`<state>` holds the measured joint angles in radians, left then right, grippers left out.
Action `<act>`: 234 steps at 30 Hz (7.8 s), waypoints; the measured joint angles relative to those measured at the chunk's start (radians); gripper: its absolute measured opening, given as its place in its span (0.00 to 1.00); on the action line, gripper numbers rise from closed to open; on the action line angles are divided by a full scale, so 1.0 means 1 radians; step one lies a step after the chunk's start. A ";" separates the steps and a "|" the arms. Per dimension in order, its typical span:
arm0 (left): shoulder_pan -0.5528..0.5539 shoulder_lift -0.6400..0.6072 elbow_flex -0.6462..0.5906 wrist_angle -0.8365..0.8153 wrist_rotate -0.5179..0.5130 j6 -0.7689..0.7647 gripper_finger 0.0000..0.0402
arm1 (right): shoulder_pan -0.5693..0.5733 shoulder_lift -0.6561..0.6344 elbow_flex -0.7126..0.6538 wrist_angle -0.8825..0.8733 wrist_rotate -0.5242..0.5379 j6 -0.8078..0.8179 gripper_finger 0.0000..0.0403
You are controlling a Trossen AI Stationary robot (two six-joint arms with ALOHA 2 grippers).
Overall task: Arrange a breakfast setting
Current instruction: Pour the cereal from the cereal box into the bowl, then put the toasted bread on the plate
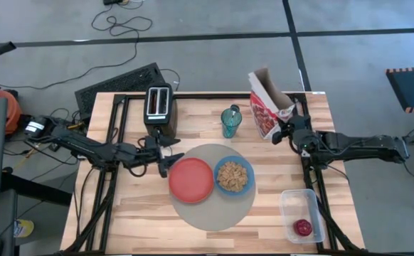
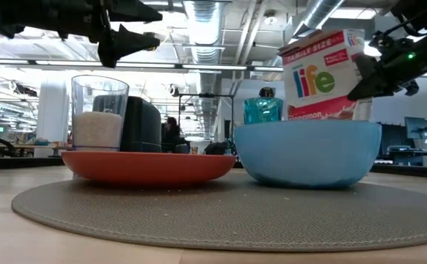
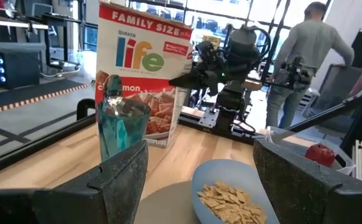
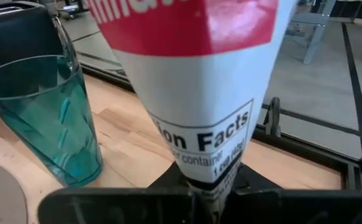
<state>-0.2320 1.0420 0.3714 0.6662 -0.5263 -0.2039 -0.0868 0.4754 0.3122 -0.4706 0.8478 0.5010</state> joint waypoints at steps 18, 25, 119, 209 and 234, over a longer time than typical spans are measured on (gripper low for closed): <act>0.000 0.052 0.000 0.048 0.024 -0.001 0.69 | -0.001 0.023 -0.010 0.090 -0.032 -0.036 0.29; 0.000 0.052 0.000 0.048 0.025 -0.002 0.69 | 0.000 0.023 0.038 0.070 -0.019 -0.062 0.53; -0.006 0.052 0.052 -0.048 0.075 0.008 0.69 | 0.601 0.152 0.386 -0.341 -0.536 0.372 0.62; 1.064 0.532 1.028 -1.779 0.339 -0.132 0.21 | 0.864 0.330 0.386 -0.279 -0.169 0.251 0.62; 1.081 0.532 0.966 -1.695 0.388 -0.077 0.12 | 0.864 0.329 0.386 -0.280 -0.170 0.250 0.62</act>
<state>0.8494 1.5738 1.3369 -1.0291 -0.1378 -0.2808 0.7776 0.8049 0.6983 -0.7506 0.6781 0.7506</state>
